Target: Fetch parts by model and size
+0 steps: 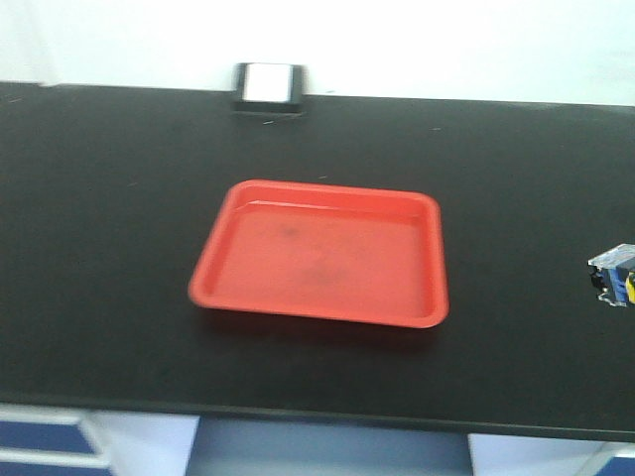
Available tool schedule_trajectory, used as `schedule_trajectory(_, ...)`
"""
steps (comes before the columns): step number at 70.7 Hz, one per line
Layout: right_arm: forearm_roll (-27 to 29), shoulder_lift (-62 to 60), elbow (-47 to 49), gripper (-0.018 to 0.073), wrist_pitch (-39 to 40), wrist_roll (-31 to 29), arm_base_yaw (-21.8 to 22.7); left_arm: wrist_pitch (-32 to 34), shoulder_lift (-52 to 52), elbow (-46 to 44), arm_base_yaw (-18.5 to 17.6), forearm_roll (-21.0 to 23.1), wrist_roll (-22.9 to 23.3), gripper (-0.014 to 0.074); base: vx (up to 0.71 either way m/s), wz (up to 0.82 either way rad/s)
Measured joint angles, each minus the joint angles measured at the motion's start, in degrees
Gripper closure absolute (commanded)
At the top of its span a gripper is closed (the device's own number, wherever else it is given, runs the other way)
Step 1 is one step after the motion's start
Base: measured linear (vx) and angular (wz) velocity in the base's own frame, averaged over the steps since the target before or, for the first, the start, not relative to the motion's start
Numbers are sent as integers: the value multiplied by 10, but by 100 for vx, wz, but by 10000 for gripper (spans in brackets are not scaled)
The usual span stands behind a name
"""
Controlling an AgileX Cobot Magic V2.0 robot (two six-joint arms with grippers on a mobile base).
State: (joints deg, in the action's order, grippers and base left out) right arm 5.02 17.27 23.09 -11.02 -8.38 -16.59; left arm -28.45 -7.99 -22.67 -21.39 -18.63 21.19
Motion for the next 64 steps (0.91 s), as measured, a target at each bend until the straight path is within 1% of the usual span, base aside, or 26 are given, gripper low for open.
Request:
schedule_trajectory(17, 0, 0, 0, 567, 0, 0, 0, 0, 0, 0, 0, 0, 0, 602, 16, -28)
schedule_trajectory(64, 0, 0, 0, 567, 0, 0, 0, 0, 0, 0, 0, 0, 0, 602, 6, -1)
